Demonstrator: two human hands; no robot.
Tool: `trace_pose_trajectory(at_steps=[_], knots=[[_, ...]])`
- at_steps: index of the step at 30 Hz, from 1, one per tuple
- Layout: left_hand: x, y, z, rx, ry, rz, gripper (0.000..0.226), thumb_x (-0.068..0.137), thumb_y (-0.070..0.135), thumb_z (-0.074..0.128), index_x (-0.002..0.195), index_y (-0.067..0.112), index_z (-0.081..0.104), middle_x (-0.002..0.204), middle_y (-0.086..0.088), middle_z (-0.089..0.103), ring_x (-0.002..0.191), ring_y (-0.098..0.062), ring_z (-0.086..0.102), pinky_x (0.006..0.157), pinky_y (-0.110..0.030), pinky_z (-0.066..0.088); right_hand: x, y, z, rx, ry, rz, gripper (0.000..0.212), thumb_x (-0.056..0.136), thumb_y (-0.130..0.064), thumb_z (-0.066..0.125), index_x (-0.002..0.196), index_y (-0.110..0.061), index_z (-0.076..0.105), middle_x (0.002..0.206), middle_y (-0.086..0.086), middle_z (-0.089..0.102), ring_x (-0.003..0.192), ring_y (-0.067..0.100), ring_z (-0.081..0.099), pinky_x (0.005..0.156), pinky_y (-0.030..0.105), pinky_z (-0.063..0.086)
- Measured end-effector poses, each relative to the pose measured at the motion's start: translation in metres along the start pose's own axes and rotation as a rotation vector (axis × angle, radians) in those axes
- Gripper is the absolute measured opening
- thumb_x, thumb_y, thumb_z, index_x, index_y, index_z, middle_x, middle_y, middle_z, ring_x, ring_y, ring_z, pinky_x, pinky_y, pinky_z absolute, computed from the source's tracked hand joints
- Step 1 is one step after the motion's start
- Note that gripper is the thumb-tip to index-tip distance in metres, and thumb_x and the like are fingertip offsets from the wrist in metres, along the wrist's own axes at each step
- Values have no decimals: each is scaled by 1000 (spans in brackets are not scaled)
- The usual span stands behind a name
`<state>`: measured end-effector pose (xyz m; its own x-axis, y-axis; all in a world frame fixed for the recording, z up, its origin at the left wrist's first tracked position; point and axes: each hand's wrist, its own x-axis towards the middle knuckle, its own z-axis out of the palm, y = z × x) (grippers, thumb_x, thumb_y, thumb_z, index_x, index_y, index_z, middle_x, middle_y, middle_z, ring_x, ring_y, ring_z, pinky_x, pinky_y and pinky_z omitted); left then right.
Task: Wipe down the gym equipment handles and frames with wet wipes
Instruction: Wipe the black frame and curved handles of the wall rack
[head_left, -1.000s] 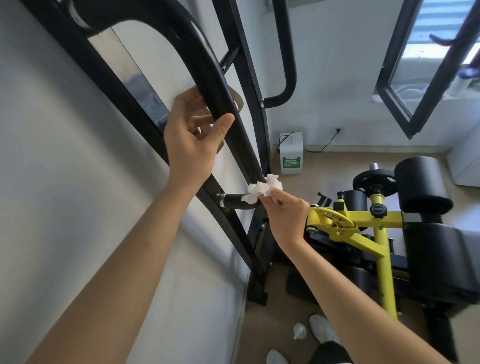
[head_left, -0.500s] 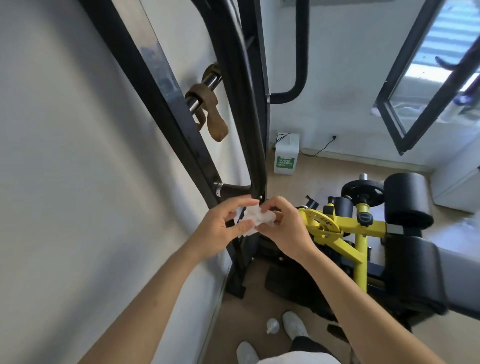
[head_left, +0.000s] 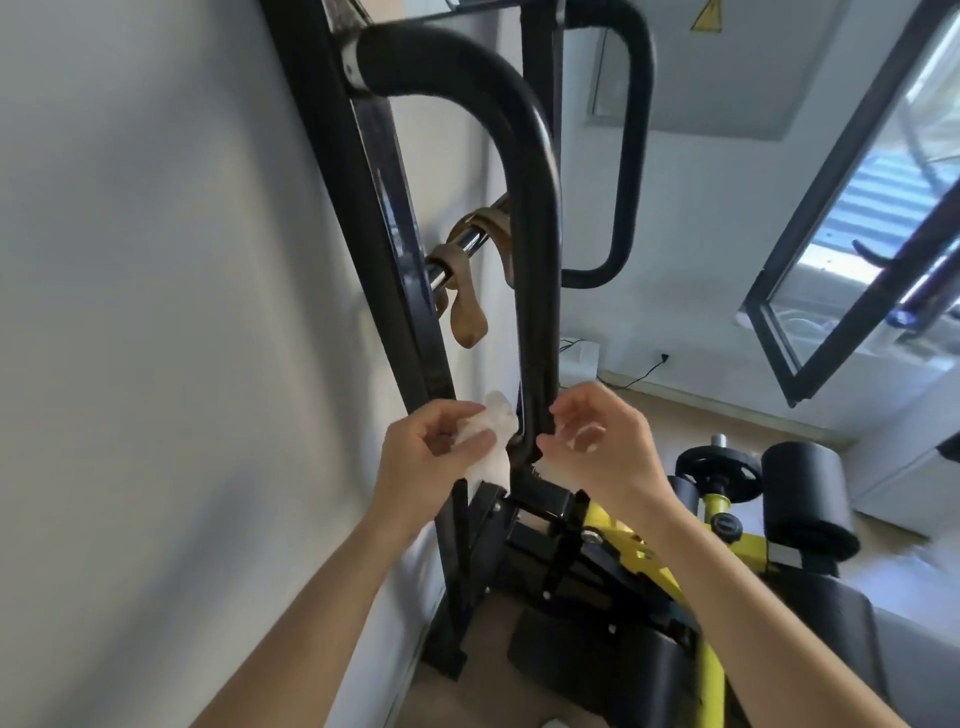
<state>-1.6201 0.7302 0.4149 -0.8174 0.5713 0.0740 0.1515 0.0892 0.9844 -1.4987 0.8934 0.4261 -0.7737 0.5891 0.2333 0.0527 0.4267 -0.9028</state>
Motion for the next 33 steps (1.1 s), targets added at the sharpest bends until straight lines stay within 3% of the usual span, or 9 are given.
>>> trace_pose_trajectory(at_steps=[4, 7, 9, 15, 18, 23, 27, 30, 33], knots=[[27, 46, -6, -299, 148, 19, 22, 88, 19, 76, 110, 16, 74, 96, 4, 74, 90, -15, 70, 78, -28, 59, 41, -40, -13, -6, 172, -113, 35, 79, -15, 82, 101, -29, 60, 100, -9, 64, 86, 13, 65, 70, 29, 58], [42, 89, -8, -609, 142, 17, 21, 97, 10, 61, 115, 8, 72, 108, -11, 69, 94, -20, 66, 70, -25, 57, 70, -68, -18, 39, 100, -217, 46, 87, -19, 78, 127, -28, 57, 111, -8, 68, 100, 13, 68, 79, 32, 62], [49, 116, -6, -675, 149, 49, 23, 98, 7, 57, 115, 9, 72, 104, -11, 68, 86, -21, 64, 67, -25, 57, 81, -79, -18, 44, 36, -257, 52, 90, -16, 75, 137, -23, 55, 107, -4, 72, 96, 13, 71, 82, 32, 62], [65, 168, 5, -885, 149, 29, 23, 95, 8, 66, 118, 10, 72, 114, -12, 75, 100, -21, 74, 90, -31, 57, 83, -82, -21, 30, 6, -264, 47, 89, -15, 75, 133, -22, 61, 100, -3, 76, 86, 15, 73, 82, 37, 63], [66, 173, 14, -804, 145, 89, 22, 93, 10, 69, 115, 12, 72, 109, -9, 77, 100, -23, 74, 91, -32, 58, 84, -85, -24, 44, -23, -254, 46, 89, -14, 76, 132, -21, 61, 98, -2, 76, 86, 15, 74, 82, 35, 63], [63, 160, 14, -415, 211, 268, 23, 88, 16, 77, 110, 10, 70, 101, -9, 75, 94, -24, 74, 85, -36, 62, 83, -86, -26, 39, -23, -256, 49, 89, -13, 76, 135, -20, 60, 97, -1, 76, 84, 14, 74, 82, 26, 61], [60, 160, 8, -220, 194, 335, 26, 87, 19, 78, 107, 8, 65, 99, -11, 74, 83, -20, 74, 74, -31, 63, 85, -90, -27, 15, -43, -268, 48, 88, -13, 77, 132, -23, 61, 97, -3, 77, 85, 14, 75, 83, 34, 62], [64, 170, 7, -366, 239, 215, 31, 86, 18, 79, 111, 6, 65, 106, -14, 74, 92, -29, 75, 75, -34, 64, 90, -101, -30, -5, -32, -305, 53, 87, -13, 77, 133, -29, 58, 101, -5, 75, 85, 17, 75, 83, 42, 62], [72, 184, 6, -638, 254, 49, 29, 87, 20, 79, 112, 8, 69, 109, -14, 74, 93, -28, 75, 89, -51, 60, 100, -117, -31, 7, -15, -370, 65, 87, -12, 77, 143, -31, 50, 103, -5, 73, 88, 19, 74, 84, 43, 62]])
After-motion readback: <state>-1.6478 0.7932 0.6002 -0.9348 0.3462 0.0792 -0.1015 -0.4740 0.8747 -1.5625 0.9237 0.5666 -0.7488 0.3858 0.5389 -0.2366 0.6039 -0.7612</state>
